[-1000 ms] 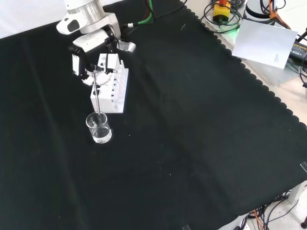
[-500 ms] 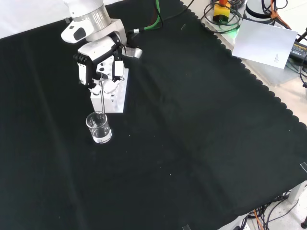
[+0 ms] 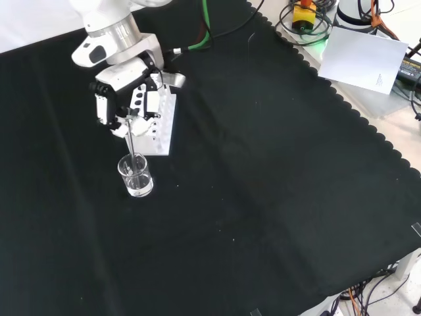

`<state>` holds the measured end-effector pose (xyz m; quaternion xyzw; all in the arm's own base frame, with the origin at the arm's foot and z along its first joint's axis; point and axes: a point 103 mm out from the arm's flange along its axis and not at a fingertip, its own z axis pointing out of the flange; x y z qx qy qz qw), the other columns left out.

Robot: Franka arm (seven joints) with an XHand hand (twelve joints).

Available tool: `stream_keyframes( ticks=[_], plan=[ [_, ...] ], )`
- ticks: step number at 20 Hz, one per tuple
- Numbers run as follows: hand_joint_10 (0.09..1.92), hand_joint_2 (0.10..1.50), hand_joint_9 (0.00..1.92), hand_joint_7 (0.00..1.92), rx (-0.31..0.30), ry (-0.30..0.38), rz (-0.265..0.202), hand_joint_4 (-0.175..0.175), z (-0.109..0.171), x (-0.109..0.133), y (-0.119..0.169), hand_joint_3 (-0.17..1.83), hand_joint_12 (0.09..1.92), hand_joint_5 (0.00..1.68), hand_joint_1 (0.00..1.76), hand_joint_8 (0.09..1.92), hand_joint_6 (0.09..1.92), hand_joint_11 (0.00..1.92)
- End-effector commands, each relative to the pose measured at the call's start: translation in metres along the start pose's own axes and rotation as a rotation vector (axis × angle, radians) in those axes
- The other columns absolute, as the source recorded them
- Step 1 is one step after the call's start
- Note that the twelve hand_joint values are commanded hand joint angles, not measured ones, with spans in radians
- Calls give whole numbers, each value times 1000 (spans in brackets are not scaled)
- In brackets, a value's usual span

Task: Stir in the beaker to the left of the white test tube rack with the glass rod.

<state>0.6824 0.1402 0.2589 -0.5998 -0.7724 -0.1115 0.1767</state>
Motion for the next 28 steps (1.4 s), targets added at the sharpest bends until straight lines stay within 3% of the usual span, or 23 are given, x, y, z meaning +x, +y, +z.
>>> stream_keyframes(
  ticks=[1, 6, 12, 18, 19, 20, 25, 28],
  plan=[
    [825, 626, 1676, 1141, -12, 1, 26, -175, -11, -29, 6, 907, 759, 1059, 1303, 1311, 887, 1682],
    [825, 625, 1676, 1141, -18, -8, 54, -175, -19, -44, -11, 908, 760, 1059, 1303, 1311, 887, 1682],
    [825, 625, 1676, 1142, -18, -5, 65, -175, -22, -42, -31, 909, 761, 1060, 1303, 1311, 887, 1682],
    [825, 624, 1676, 1142, -11, -10, 34, -175, -13, -10, -37, 910, 762, 1060, 1303, 1311, 887, 1682],
    [825, 624, 1676, 1142, -103, -19, 46, -175, -13, -3, -37, 910, 762, 1060, 1303, 1311, 887, 1682],
    [825, 624, 1676, 1142, -130, -12, 44, -175, -12, 3, -36, 910, 763, 1060, 1303, 1311, 887, 1682],
    [825, 623, 1676, 1142, -32, -24, -21, -175, 0, 30, -17, 911, 763, 1061, 1303, 1311, 887, 1682],
    [825, 623, 1676, 1142, -9, -16, -34, -175, 3, 30, -3, 911, 764, 1061, 1303, 1311, 886, 1682]
  ],
)
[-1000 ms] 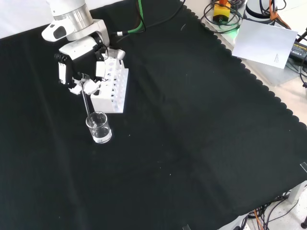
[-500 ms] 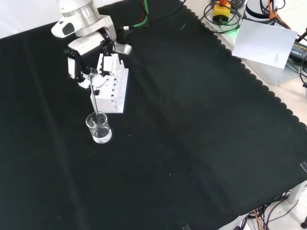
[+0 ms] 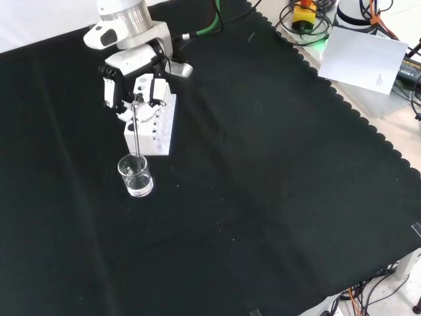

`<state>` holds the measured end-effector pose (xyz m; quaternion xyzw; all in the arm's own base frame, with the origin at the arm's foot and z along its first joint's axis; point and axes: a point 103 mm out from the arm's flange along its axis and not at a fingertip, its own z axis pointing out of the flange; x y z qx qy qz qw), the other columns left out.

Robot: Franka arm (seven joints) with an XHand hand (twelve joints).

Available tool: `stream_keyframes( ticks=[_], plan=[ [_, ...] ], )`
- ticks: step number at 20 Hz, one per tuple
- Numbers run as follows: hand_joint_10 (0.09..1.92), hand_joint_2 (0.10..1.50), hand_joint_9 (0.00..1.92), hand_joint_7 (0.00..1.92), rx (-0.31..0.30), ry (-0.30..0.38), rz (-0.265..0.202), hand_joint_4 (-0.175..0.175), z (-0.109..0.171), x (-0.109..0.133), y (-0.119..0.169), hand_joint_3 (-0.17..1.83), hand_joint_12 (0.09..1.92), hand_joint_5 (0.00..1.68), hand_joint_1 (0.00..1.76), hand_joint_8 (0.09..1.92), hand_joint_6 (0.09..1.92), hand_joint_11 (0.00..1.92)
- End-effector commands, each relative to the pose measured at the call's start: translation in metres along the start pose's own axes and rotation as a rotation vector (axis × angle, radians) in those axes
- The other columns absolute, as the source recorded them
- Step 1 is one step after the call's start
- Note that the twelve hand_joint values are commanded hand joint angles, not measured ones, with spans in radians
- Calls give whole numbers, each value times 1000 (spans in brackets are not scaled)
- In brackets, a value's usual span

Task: Stir in the beaker to the left of the white test tube rack with the glass rod.

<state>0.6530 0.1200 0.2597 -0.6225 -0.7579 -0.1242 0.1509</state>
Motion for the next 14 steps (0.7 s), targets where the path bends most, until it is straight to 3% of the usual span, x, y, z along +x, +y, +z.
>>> stream_keyframes(
  ticks=[1, 8, 14],
  plan=[
    [825, 623, 1676, 1142, 56, 14, -78, -175, 9, 40, 33, 911, 764, 1061, 1303, 1311, 886, 1682],
    [825, 622, 1676, 1143, 53, 23, -63, -175, 4, 20, 56, 912, 765, 1062, 1303, 1311, 886, 1682],
    [825, 622, 1677, 1143, 40, 28, -23, -175, -10, -13, 51, 912, 766, 1062, 1303, 1311, 886, 1682]
  ],
)
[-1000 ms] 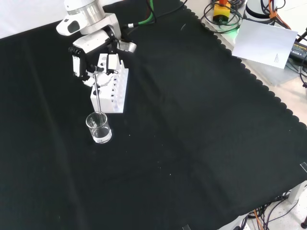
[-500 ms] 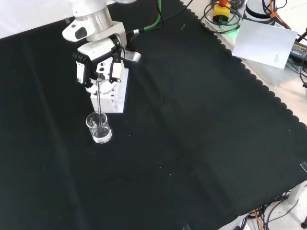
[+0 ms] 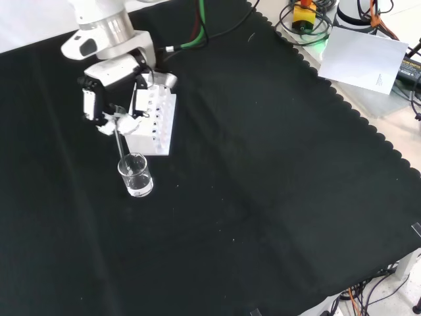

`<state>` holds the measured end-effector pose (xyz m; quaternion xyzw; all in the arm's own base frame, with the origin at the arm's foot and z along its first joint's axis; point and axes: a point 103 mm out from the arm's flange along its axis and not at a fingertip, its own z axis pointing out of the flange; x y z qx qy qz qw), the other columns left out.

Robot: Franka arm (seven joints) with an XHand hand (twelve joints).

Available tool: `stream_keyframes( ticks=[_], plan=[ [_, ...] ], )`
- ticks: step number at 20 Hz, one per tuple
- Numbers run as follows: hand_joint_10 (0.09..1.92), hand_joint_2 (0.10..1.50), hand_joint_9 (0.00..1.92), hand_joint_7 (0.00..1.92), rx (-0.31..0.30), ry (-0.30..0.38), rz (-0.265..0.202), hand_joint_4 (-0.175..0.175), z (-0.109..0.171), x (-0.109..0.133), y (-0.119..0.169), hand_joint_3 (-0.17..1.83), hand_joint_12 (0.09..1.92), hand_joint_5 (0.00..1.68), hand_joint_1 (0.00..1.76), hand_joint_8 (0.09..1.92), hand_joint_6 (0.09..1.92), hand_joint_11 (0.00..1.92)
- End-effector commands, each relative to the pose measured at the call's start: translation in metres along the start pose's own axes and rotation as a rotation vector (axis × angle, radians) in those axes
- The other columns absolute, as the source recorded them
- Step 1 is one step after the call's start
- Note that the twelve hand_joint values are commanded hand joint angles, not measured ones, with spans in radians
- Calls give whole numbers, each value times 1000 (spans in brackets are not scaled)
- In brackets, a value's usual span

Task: Stir in the beaker to the left of the white test tube rack with the glass rod.

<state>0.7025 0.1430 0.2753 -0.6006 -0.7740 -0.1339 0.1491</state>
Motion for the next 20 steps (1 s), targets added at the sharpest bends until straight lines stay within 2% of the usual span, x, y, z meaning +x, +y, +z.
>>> stream_keyframes(
  ticks=[1, 6, 12, 15, 20],
  plan=[
    [825, 622, 1677, 1143, 44, 17, 41, -175, -3, -36, -8, 912, 766, 1062, 1303, 1311, 886, 1682],
    [825, 622, 1677, 1143, 42, 11, 78, -175, -8, -55, -28, 913, 767, 1062, 1304, 1311, 886, 1682],
    [825, 621, 1677, 1144, 49, 24, 109, -175, -11, -64, -48, 914, 768, 1062, 1304, 1311, 886, 1682],
    [825, 621, 1677, 1144, 55, 30, 98, -175, -8, -56, -51, 914, 769, 1063, 1304, 1310, 886, 1683],
    [825, 620, 1677, 1144, 67, 33, 42, -175, -2, -22, -44, 915, 769, 1063, 1304, 1310, 886, 1683]
  ],
)
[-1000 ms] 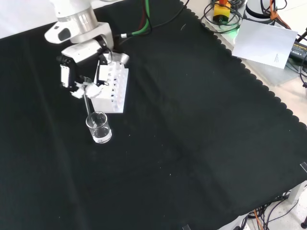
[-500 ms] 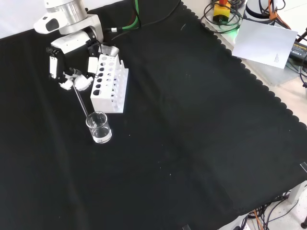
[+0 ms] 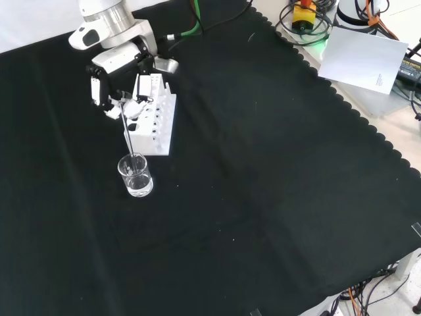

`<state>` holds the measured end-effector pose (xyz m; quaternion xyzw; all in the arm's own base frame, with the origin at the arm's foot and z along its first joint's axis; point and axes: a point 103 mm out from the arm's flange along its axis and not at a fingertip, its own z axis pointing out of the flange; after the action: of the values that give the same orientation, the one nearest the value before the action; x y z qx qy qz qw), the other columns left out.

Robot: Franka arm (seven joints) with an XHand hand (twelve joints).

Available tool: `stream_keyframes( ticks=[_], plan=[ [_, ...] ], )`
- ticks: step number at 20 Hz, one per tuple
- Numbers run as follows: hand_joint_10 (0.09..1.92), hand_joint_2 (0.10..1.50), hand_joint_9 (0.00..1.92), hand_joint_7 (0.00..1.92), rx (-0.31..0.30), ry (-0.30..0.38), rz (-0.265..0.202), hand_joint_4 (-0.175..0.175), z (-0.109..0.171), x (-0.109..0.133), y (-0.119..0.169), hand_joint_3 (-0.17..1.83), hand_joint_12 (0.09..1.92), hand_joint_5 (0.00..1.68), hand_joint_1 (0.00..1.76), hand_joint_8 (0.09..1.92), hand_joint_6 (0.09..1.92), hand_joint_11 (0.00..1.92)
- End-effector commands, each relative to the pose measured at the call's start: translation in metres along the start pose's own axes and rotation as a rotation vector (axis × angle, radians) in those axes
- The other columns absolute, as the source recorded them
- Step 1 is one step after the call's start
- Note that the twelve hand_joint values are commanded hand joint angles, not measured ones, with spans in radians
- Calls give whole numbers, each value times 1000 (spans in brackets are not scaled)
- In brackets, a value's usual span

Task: Stir in the beaker to the left of the white test tube rack with the glass rod.

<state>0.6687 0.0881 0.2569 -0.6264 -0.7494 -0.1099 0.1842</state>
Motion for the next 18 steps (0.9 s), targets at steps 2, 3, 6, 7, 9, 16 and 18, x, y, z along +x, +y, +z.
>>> stream_keyframes(
  ticks=[2, 3, 6, 7, 9, 16, 18],
  plan=[
    [825, 620, 1677, 1144, 10, 5, -67, -175, 4, 42, 4, 915, 770, 1063, 1303, 1310, 886, 1683],
    [825, 620, 1677, 1144, 15, 5, -79, -175, 7, 49, 6, 915, 770, 1063, 1304, 1310, 886, 1683],
    [825, 619, 1677, 1145, 31, 6, -102, -175, 15, 65, 11, 916, 771, 1063, 1304, 1309, 886, 1683],
    [825, 619, 1678, 1145, 36, 5, -106, -175, 18, 68, 13, 916, 771, 1063, 1304, 1309, 886, 1683],
    [825, 619, 1678, 1145, 41, 2, -109, -175, 21, 70, 16, 916, 771, 1063, 1304, 1309, 886, 1683],
    [826, 618, 1678, 1146, 28, -1, -83, -175, 15, 53, 29, 917, 772, 1064, 1304, 1309, 886, 1683],
    [826, 618, 1678, 1146, 20, -2, -66, -175, 11, 43, 30, 918, 773, 1064, 1304, 1309, 886, 1683]
  ],
)
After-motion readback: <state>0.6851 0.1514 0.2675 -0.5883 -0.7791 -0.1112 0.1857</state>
